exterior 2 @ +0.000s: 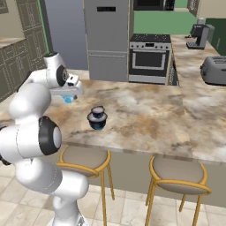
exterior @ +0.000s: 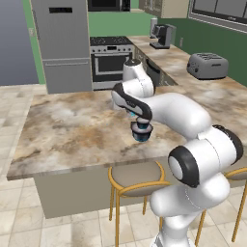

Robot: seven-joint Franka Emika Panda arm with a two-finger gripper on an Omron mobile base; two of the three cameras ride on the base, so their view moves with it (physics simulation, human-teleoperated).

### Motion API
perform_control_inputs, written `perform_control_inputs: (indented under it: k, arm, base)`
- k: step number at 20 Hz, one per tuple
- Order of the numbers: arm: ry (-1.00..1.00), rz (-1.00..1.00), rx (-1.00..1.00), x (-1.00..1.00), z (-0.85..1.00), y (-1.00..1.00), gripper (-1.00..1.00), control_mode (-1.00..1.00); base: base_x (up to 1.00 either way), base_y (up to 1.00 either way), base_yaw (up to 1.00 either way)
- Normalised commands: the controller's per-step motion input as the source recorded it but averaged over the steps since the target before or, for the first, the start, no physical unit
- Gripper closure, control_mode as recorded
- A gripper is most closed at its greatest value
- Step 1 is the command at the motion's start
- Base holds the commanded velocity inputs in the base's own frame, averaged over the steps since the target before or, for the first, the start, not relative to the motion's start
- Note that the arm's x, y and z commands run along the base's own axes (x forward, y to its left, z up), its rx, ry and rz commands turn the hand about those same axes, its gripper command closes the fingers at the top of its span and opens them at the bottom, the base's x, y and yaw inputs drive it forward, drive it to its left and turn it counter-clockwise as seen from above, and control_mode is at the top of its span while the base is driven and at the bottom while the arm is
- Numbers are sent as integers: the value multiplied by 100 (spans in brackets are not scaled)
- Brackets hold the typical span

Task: Stack the yogurt containers by placing the smaller containers on top of the larger containers.

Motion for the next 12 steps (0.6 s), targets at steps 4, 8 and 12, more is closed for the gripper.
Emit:
perform_control_inputs:
  k: [4, 8, 12]
  arm:
    - [9, 0, -1, -18, 11, -33, 100, -100]
    - [5, 0, 0, -9, 3, -32, 100, -100]
    - [0, 0, 0, -7, 0, -32, 100, -100]
  base:
    - [0, 0, 0]
    - [0, 0, 0]
    - [0, 0, 0]
